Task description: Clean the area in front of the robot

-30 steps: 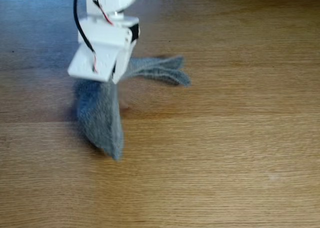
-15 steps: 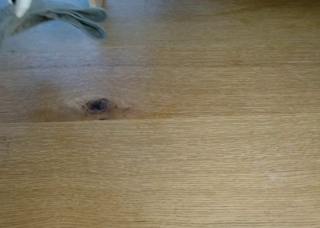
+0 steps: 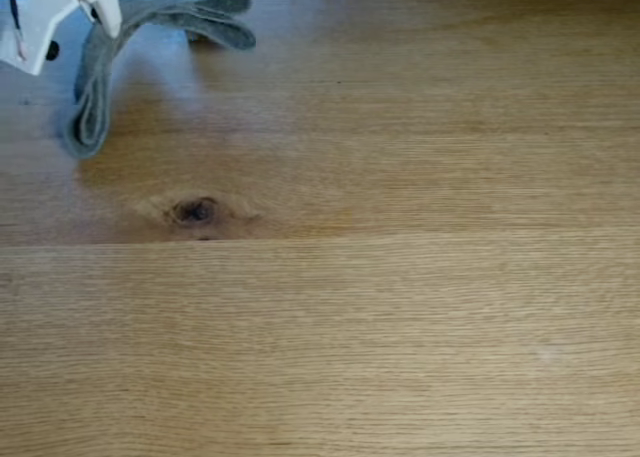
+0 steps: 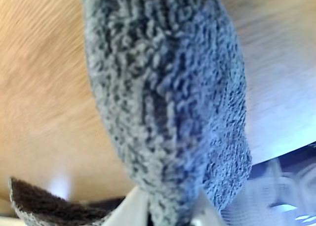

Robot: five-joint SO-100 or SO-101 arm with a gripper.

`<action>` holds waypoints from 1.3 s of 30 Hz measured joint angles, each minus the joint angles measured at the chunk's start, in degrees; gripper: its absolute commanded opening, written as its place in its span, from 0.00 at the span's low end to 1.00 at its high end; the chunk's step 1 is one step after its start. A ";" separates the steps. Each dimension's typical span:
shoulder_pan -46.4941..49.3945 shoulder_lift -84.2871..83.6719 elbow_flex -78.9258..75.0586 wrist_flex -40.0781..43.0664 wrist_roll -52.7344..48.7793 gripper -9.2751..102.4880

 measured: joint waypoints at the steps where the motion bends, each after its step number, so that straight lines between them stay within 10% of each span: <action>1: -0.79 0.00 0.00 0.62 -0.88 0.08; 13: -12.92 -2.99 -0.09 -1.23 -9.40 0.09; 26: -16.00 -3.16 5.54 -9.84 -7.21 0.35; 39: -20.83 16.08 27.69 -20.65 -5.80 0.08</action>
